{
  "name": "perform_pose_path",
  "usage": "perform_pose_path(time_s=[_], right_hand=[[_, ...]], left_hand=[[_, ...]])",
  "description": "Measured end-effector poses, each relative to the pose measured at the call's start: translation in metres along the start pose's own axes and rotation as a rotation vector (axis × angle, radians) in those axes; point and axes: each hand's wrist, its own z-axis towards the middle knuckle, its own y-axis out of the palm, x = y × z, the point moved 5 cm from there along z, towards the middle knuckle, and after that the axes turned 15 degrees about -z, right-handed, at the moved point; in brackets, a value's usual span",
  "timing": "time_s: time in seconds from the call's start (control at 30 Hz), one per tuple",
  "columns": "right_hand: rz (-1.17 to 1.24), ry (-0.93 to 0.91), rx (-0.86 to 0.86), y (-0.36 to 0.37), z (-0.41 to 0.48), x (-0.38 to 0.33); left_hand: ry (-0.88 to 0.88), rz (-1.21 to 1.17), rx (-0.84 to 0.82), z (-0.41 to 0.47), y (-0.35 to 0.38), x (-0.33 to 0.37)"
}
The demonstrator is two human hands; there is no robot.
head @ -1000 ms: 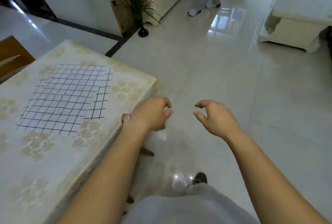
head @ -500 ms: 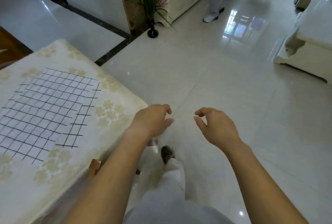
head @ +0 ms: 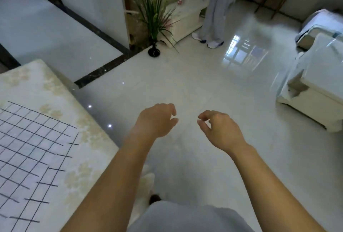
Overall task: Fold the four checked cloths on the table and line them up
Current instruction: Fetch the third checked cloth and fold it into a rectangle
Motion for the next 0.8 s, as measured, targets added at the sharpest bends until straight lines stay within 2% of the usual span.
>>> perform_pose_path(time_s=[0.1,0.37,0.53,0.63,0.73,0.8], right_hand=[[-0.026,-0.066,-0.058,0.008,0.046,-0.015],[0.011,-0.347,-0.060,0.017,0.200,-0.073],[0.036,-0.533,-0.120,0.021,0.314,-0.106],[0.086,-0.627,-0.118,0.001,0.371,-0.133],[0.108,-0.789,-0.123,-0.007,0.405,-0.182],[0.104,-0.919,-0.138,-0.005,0.407,-0.221]], left_hand=[[-0.092,-0.023,-0.003,0.022,-0.012,-0.033],[-0.335,-0.144,0.125,0.092,-0.061,-0.104],[-0.520,-0.124,0.271,0.135,-0.102,-0.135],[-0.648,-0.179,0.334,0.139,-0.132,-0.146],[-0.784,-0.200,0.468,0.126,-0.154,-0.158],[-0.887,-0.228,0.467,0.110,-0.153,-0.165]])
